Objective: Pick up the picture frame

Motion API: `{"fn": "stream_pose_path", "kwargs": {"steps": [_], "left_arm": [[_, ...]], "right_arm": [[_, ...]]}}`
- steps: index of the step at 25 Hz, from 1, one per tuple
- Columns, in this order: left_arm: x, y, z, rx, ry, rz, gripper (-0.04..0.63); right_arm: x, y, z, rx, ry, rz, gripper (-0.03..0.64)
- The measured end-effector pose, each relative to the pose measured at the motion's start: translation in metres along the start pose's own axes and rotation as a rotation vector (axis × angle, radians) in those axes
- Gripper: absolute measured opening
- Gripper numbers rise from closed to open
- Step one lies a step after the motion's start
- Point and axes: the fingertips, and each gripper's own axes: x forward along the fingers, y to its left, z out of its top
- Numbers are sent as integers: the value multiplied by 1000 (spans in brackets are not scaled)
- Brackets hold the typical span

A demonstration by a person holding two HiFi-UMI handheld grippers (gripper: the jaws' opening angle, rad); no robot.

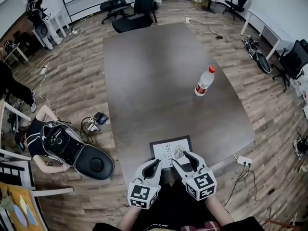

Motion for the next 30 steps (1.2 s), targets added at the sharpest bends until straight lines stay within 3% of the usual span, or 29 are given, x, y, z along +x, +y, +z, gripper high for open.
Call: {"fn": "stream_pose_path", "kwargs": {"steps": [2, 4, 7, 11, 16, 19, 21, 24, 26, 30], "left_arm": [[3, 1, 1, -15, 4, -19, 57], [6, 3, 1, -39, 16, -42, 157], [9, 6, -9, -68, 63, -43, 233], [11, 13, -27, -85, 139, -8, 304], [13, 8, -44, -41, 256, -34, 338], [12, 5, -60, -102, 328, -73, 360], [11, 13, -65, -180, 330, -41, 360], [11, 32, -67, -252, 319, 70, 360], [14, 35, -69, -263, 331, 104, 359], [29, 26, -71, -234, 364, 80, 359]], "right_arm": [[3, 1, -1, -21, 17, 12, 270], [6, 1, -3, -30, 39, 19, 320], [8, -2, -11, -12, 82, 23, 387], [6, -7, -30, -90, 177, 51, 423], [-2, -25, -45, -104, 235, 67, 430], [-4, -41, -46, -55, 230, 54, 430], [-2, -54, -48, 22, 219, 35, 429], [2, -67, -55, 86, 240, 38, 428], [5, -71, -61, 90, 267, 58, 423], [12, -77, -71, 126, 311, 80, 413]]}}
